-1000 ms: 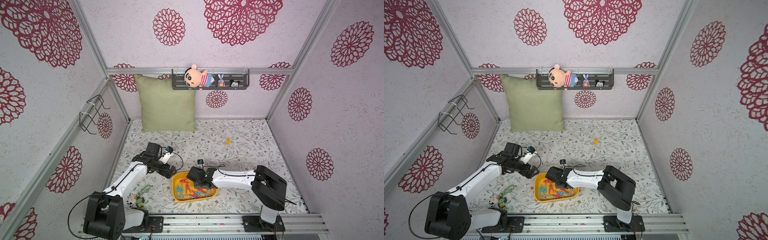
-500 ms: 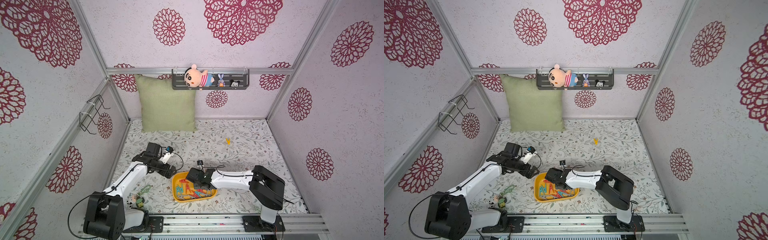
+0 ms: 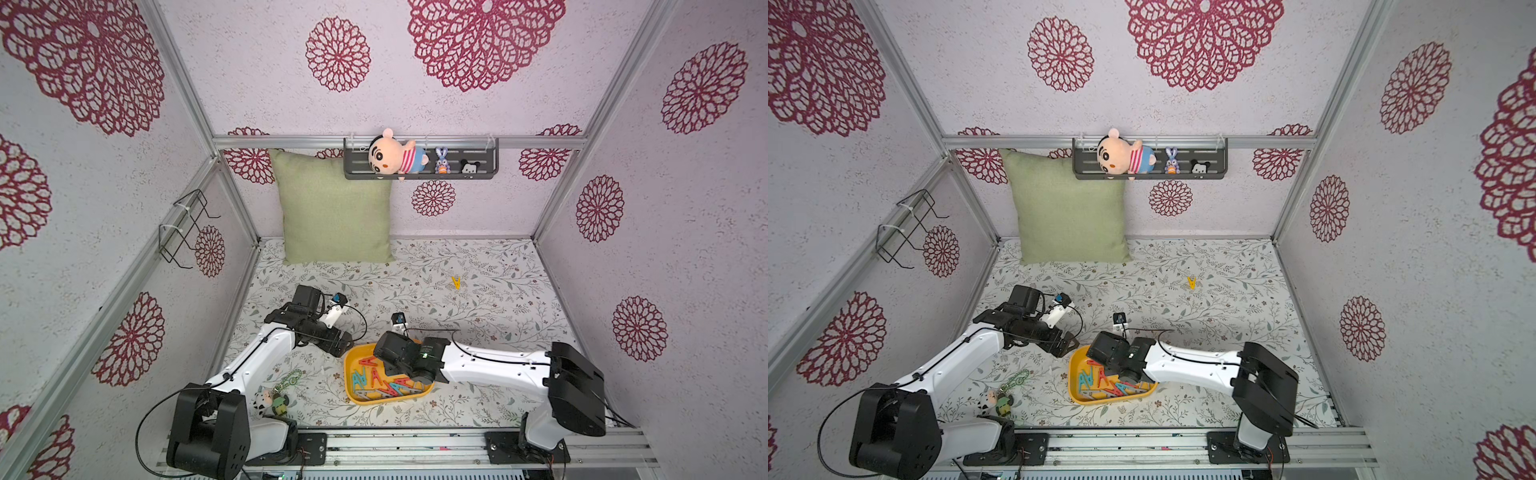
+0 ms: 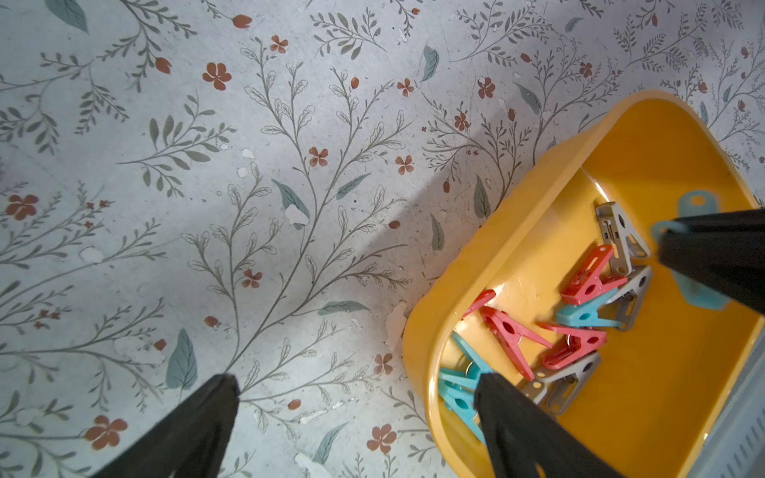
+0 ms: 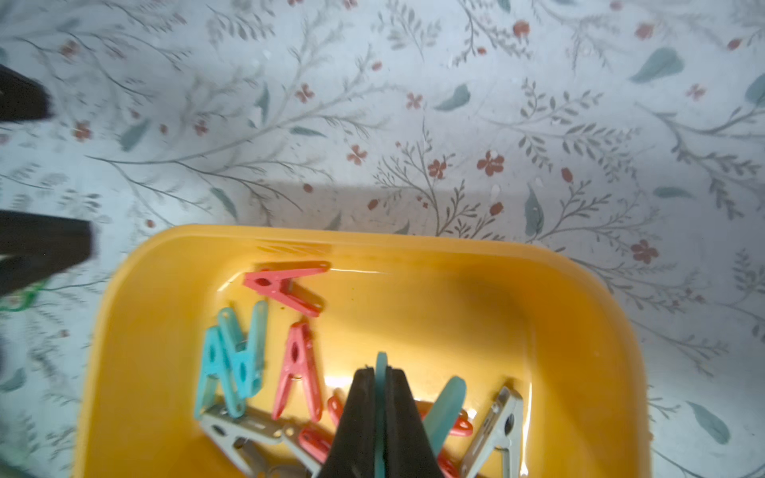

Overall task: Take the clothespins out of the storage box
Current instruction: Pick up the clothespin from the storage box.

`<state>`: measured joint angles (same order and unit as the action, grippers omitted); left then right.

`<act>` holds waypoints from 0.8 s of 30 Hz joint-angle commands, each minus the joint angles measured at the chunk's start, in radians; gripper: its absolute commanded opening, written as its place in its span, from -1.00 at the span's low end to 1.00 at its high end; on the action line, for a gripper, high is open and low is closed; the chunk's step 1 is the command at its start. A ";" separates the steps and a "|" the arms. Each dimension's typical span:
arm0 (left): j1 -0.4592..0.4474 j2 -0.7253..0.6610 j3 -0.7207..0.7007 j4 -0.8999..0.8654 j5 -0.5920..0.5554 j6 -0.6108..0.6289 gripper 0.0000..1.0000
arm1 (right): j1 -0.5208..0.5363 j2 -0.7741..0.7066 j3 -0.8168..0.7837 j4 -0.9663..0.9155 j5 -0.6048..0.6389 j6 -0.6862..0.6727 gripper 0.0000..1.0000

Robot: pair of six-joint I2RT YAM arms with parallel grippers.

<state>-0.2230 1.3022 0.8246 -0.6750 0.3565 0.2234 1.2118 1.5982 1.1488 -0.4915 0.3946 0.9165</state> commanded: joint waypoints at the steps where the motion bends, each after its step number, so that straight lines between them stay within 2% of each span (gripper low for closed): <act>1: -0.014 0.006 -0.001 0.000 0.006 0.002 0.95 | -0.008 -0.092 0.020 -0.033 0.047 -0.046 -1.00; 4: -0.015 0.006 0.001 -0.001 0.004 0.002 0.95 | -0.064 -0.145 0.022 -0.044 0.016 -0.110 -1.00; 6: -0.015 0.005 0.002 -0.001 0.003 0.001 0.95 | -0.140 -0.169 0.020 -0.079 -0.020 -0.146 -1.00; 11: -0.014 0.002 -0.001 -0.001 -0.002 0.002 0.95 | -0.392 -0.210 -0.002 -0.133 -0.113 -0.299 -1.00; 14: -0.016 0.003 -0.001 0.001 -0.001 0.001 0.95 | -0.582 -0.186 -0.017 -0.102 -0.218 -0.426 -1.00; 18: -0.017 0.008 0.002 -0.001 -0.006 0.002 0.95 | -0.786 -0.050 0.050 -0.103 -0.285 -0.564 -1.00; 21: -0.018 0.006 -0.001 0.001 -0.013 0.002 0.95 | -0.886 0.070 0.130 -0.084 -0.291 -0.637 -1.00; 24: -0.018 0.005 -0.001 0.001 -0.014 0.004 0.95 | -0.978 0.193 0.217 -0.053 -0.379 -0.673 -1.00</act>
<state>-0.2314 1.3029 0.8246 -0.6750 0.3458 0.2234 0.2916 1.7283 1.2896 -0.5636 0.1139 0.3485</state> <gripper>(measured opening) 0.976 0.078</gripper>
